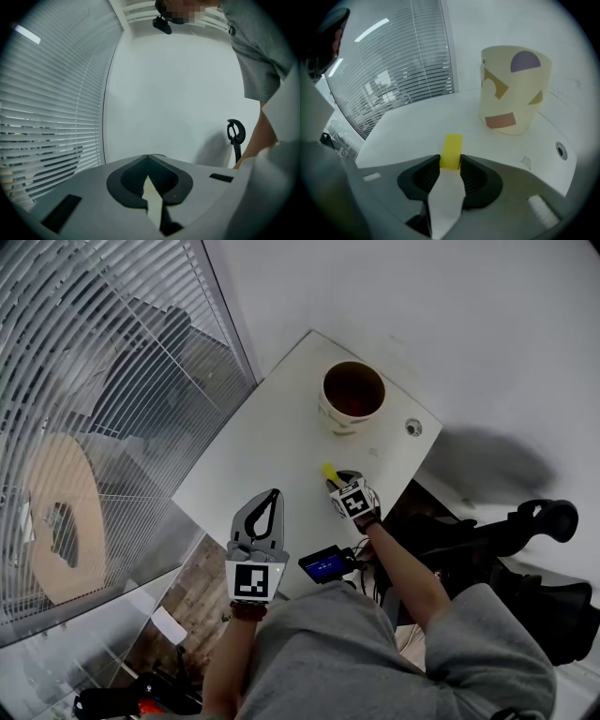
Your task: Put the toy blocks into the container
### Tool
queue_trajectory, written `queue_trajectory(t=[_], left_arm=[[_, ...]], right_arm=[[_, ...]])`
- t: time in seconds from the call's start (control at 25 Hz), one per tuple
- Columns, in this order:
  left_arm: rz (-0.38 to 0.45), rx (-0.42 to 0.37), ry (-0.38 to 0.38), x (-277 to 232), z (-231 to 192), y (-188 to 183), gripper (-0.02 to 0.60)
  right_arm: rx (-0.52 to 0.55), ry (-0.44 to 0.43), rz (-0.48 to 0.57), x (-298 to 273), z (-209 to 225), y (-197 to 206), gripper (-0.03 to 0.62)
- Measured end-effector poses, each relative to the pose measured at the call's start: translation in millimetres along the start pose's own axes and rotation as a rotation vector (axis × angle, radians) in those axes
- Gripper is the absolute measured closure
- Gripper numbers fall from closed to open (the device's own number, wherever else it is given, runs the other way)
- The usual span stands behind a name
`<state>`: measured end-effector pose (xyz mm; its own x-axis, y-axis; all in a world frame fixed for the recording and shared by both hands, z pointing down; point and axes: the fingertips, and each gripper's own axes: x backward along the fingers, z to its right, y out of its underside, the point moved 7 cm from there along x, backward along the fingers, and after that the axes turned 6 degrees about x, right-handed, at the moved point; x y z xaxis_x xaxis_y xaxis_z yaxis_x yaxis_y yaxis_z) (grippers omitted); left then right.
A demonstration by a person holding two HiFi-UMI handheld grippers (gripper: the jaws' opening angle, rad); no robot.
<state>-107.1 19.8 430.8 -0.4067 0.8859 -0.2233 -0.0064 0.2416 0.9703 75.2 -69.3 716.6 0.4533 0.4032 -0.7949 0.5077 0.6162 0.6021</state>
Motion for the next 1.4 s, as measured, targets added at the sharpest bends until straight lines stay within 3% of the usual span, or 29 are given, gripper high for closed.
queue_trajectory(t=[0.44,0.64,1.0,1.4], left_arm=[[0.017,0.0,0.032,-5.3,6.5,-0.8,0.574],[0.024,0.006,0.042,-5.8,10.8,-1.7,0.574],[0.051,0.016,0.045,-8.5,9.9,-1.1,0.574],[0.044,0.007,0.061,-9.7,20.7,-3.9,0.574]], right_arm=[[0.033,0.0,0.141,52.2,0.3,-30.3,0.451],[-0.059,-0.03,0.242,77.1,-2.2,-44.9,0.451],[-0.077,-0.039,0.376,114.7,-1.3,-72.0,0.451],[-0.011,0.027,0.508,167.5,27.1,-113.0,0.451]])
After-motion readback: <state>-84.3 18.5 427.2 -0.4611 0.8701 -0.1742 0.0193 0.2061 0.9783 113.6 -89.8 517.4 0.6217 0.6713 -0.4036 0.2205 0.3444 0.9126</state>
